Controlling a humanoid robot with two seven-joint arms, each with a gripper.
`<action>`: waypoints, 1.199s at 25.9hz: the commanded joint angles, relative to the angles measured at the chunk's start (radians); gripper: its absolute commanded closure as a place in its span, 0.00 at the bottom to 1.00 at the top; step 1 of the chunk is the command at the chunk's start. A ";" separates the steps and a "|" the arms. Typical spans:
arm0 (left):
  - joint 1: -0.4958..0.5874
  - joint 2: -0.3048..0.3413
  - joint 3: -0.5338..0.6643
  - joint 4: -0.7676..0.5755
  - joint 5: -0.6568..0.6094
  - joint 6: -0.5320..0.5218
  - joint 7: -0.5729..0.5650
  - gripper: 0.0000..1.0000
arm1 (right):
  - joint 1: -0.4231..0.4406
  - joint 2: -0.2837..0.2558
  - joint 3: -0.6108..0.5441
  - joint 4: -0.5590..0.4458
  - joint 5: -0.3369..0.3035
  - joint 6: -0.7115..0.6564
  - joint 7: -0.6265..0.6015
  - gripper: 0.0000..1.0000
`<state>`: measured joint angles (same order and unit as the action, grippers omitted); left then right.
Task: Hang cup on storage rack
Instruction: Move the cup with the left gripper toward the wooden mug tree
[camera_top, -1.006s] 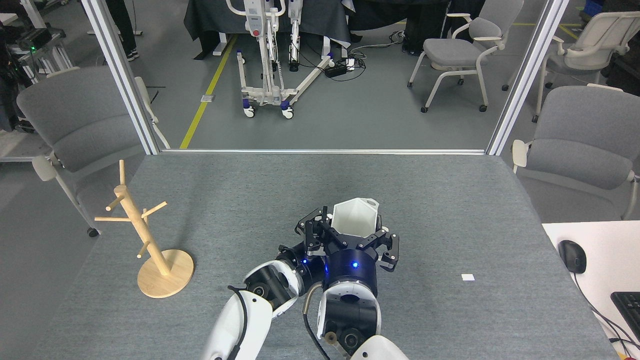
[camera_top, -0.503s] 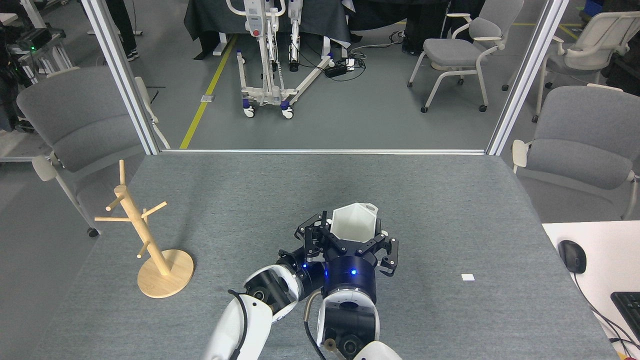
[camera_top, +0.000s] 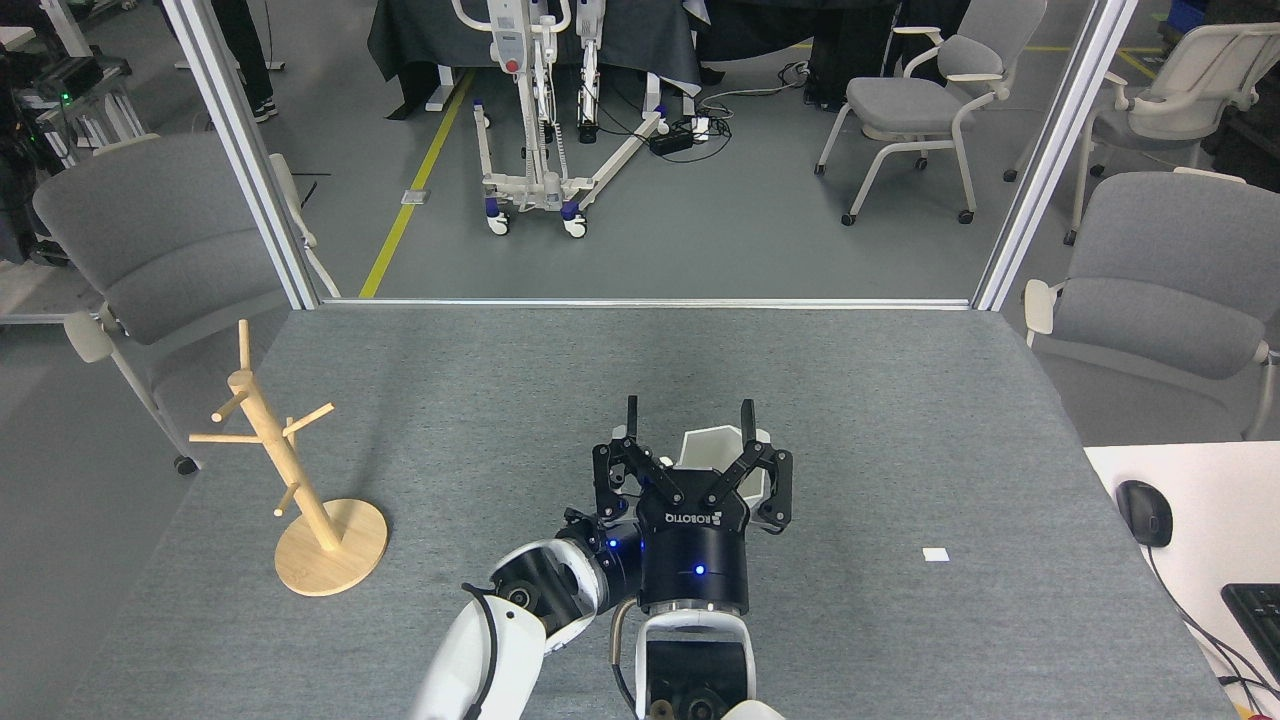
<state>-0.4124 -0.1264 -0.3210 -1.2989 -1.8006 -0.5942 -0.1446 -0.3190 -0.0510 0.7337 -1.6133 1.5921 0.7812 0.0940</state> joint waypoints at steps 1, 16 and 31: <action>0.050 0.002 0.003 -0.013 -0.010 0.011 0.000 1.00 | -0.003 -0.001 -0.028 0.000 -0.001 0.007 -0.002 0.00; 0.523 0.205 0.224 -0.396 -0.023 0.275 0.048 1.00 | 0.202 -0.138 -0.961 0.078 -0.159 -1.033 0.001 0.01; 0.569 0.234 0.853 -0.375 -0.019 0.343 0.134 1.00 | 0.293 -0.136 -0.984 0.033 -0.165 -0.999 -0.008 0.00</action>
<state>0.2346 0.1025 0.4557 -1.7037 -1.8198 -0.2838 0.0096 -0.0100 -0.1822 -0.2536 -1.5844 1.4292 -0.2297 0.0867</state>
